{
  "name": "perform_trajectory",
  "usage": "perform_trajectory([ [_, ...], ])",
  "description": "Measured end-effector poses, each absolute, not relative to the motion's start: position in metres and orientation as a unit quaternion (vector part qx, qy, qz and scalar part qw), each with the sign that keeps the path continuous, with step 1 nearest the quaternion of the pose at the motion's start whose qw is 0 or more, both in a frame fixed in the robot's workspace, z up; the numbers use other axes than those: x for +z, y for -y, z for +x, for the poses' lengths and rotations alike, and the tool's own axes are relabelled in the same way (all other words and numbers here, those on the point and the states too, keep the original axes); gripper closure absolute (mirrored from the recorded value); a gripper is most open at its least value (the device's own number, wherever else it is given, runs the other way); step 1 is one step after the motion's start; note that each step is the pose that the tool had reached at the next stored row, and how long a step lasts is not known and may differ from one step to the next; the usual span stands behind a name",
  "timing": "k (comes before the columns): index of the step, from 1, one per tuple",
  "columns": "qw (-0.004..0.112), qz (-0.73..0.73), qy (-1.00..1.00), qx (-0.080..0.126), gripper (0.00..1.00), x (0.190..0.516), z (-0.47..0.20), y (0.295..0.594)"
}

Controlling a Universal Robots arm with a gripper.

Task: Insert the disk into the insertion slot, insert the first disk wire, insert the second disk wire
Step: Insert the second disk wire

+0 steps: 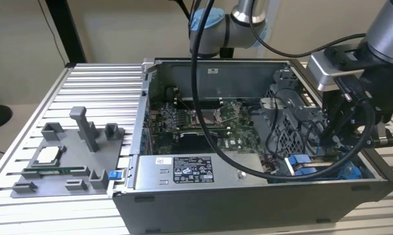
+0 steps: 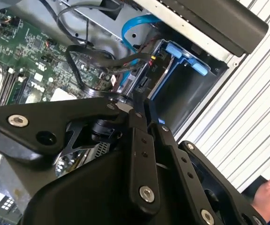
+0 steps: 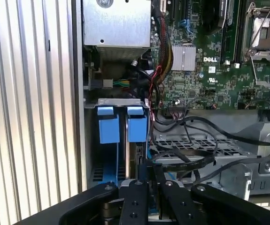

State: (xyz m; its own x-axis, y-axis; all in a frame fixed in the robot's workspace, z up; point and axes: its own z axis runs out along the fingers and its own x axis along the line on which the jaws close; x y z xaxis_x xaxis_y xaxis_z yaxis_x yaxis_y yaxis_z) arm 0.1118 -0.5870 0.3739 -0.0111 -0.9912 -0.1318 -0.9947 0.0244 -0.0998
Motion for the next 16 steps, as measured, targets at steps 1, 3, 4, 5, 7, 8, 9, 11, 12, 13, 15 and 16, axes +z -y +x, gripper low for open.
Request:
perform_trajectory([
  [1, 0.082, -0.699, -0.711, 0.011, 1.00, 0.372, 0.112, 0.588],
  [3, 0.082, -0.700, -0.709, 0.011, 1.00, 0.368, 0.112, 0.589],
  [4, 0.082, -0.701, -0.708, 0.011, 1.00, 0.367, 0.112, 0.589],
  [5, 0.082, -0.702, -0.707, 0.011, 1.00, 0.365, 0.113, 0.589],
  [7, 0.081, -0.704, -0.705, 0.012, 1.00, 0.362, 0.116, 0.589],
  [8, 0.081, -0.705, -0.704, 0.012, 1.00, 0.361, 0.117, 0.589],
  [9, 0.081, -0.705, -0.704, 0.012, 1.00, 0.361, 0.117, 0.589],
  [11, 0.081, -0.705, -0.704, 0.012, 1.00, 0.360, 0.117, 0.589],
  [12, 0.081, -0.705, -0.704, 0.012, 1.00, 0.360, 0.117, 0.589],
  [13, 0.081, -0.705, -0.704, 0.012, 1.00, 0.360, 0.117, 0.589],
  [15, 0.081, -0.705, -0.704, 0.012, 1.00, 0.360, 0.117, 0.589],
  [16, 0.081, -0.706, -0.704, 0.013, 1.00, 0.360, 0.117, 0.589],
])
